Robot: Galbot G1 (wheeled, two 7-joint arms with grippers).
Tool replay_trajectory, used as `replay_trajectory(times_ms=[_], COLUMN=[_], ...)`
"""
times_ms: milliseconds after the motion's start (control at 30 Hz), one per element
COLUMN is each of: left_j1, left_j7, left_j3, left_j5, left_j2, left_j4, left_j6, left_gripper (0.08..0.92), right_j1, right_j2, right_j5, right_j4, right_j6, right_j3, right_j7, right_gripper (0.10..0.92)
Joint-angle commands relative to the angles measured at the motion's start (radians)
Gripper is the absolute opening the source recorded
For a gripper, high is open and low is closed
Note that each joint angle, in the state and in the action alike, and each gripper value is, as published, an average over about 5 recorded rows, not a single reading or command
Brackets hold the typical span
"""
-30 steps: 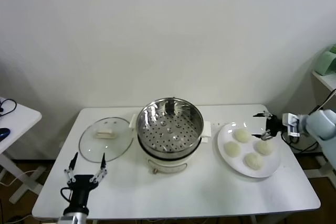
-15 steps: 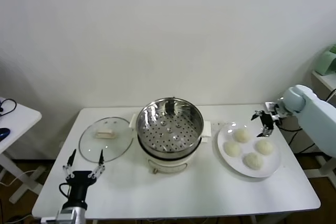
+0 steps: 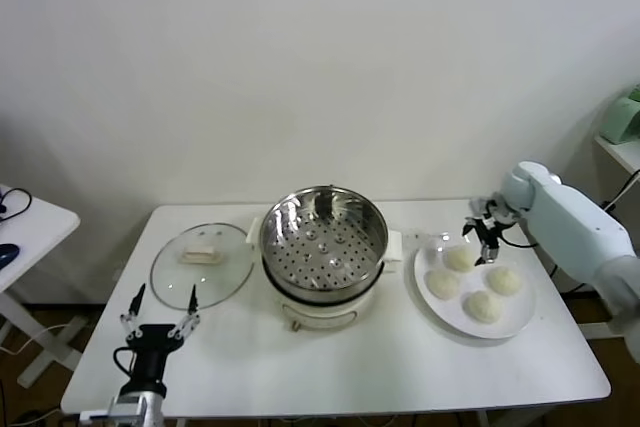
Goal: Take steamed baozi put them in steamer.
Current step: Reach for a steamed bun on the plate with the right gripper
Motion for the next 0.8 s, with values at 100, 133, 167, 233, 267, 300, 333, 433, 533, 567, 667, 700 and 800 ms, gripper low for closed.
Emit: replay_trajectory(times_ms=[100, 133, 167, 233, 267, 300, 333, 433, 533, 567, 667, 700, 800], left_j1=[0.001, 0.002, 0.002, 0.002, 0.002, 0.002, 0.002, 0.003, 0.003, 0.003, 0.002, 0.002, 0.002], left_j7=[-0.002, -0.002, -0.002, -0.003, -0.003, -0.003, -0.003, -0.003, -0.003, -0.003, -0.003, -0.003, -0.003], left_j3=[0.000, 0.000, -0.001, -0.001, -0.001, 0.000, 0.000, 0.000, 0.001, 0.001, 0.001, 0.001, 0.001], left_j5=[-0.001, -0.001, -0.001, -0.001, -0.001, -0.001, -0.001, -0.001, -0.001, -0.001, -0.001, -0.001, -0.002], left_j2=[0.000, 0.000, 0.000, 0.000, 0.000, 0.000, -0.001, -0.001, -0.001, -0.001, -0.002, -0.002, -0.002], left_j4=[0.008, 0.008, 0.009, 0.009, 0.009, 0.009, 0.009, 0.010, 0.011, 0.011, 0.011, 0.011, 0.012], left_j6=[-0.002, -0.003, -0.003, -0.004, -0.004, -0.004, -0.004, -0.004, -0.005, -0.005, -0.005, -0.005, -0.005], left_gripper=[0.823, 0.823, 0.823, 0.823, 0.823, 0.823, 0.823, 0.823, 0.823, 0.823, 0.823, 0.823, 0.823], right_j1=[-0.006, -0.007, -0.009, -0.012, -0.013, -0.015, -0.018, -0.024, -0.026, -0.026, -0.027, -0.028, -0.027], right_j2=[0.046, 0.047, 0.049, 0.052, 0.053, 0.054, 0.056, 0.062, 0.070, 0.072, 0.072, 0.072, 0.071], right_j5=[-0.031, -0.034, -0.038, -0.047, -0.052, -0.055, -0.058, -0.076, -0.104, -0.108, -0.109, -0.109, -0.108], right_j4=[-0.060, -0.062, -0.065, -0.070, -0.073, -0.075, -0.077, -0.086, -0.099, -0.101, -0.102, -0.102, -0.104], right_j6=[0.009, 0.010, 0.012, 0.016, 0.017, 0.019, 0.020, 0.026, 0.036, 0.038, 0.038, 0.038, 0.038], right_j3=[0.003, 0.006, 0.008, 0.015, 0.018, 0.022, 0.027, 0.045, 0.065, 0.068, 0.072, 0.072, 0.073], right_j7=[0.018, 0.020, 0.021, 0.026, 0.028, 0.030, 0.032, 0.043, 0.050, 0.050, 0.048, 0.046, 0.043], right_gripper=[0.823, 0.823, 0.823, 0.823, 0.823, 0.823, 0.823, 0.823, 0.823, 0.823, 0.823, 0.823, 0.821])
